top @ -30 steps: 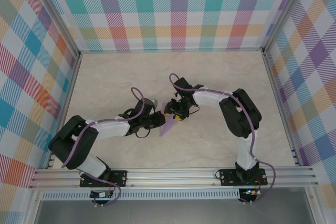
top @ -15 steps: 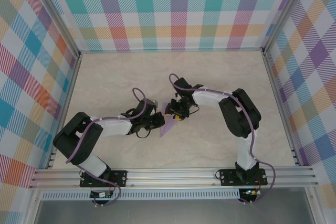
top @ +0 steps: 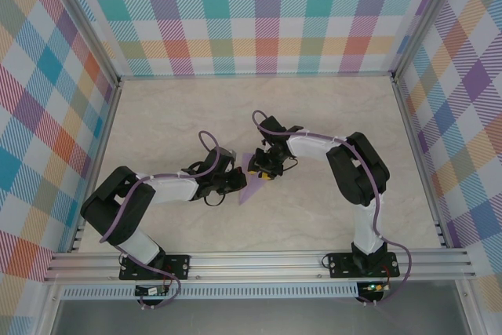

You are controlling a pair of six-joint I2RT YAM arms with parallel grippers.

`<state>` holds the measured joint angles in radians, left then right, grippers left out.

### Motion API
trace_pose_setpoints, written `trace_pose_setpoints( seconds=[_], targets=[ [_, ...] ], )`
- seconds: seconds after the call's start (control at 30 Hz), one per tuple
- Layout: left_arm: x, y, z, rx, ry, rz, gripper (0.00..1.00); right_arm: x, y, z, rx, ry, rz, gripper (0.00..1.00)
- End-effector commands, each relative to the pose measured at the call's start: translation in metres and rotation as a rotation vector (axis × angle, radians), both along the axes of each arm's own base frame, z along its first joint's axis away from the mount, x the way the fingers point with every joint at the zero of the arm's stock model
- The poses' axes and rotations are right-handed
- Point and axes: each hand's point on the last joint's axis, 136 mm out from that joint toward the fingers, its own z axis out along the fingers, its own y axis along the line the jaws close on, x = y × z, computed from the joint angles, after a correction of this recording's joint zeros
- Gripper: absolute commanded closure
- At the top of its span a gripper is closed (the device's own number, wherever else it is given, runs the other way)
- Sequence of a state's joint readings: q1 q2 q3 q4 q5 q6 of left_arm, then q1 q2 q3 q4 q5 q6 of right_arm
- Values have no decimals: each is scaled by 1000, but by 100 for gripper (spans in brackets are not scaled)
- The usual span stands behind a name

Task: Fold a paper plane with a square sheet of paper (pick it up from the middle)

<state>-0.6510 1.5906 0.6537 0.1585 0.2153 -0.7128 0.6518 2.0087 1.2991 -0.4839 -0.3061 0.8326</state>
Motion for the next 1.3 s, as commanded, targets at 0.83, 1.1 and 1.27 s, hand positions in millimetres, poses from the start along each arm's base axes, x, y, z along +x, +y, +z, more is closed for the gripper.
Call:
trace_pose_setpoints(
  seconds=[0.83,1.1,1.27],
  targets=[
    [7,3,-8,28,12,1,95,-38,-73,-74,-379,154,-51,65],
    [6,5,-8,33,15,8,96,-39,-70,-77,-374,165,-36,64],
    [4,6,0,20,3,10,96,-39,-69,-79,-374,170,-26,62]
  ],
)
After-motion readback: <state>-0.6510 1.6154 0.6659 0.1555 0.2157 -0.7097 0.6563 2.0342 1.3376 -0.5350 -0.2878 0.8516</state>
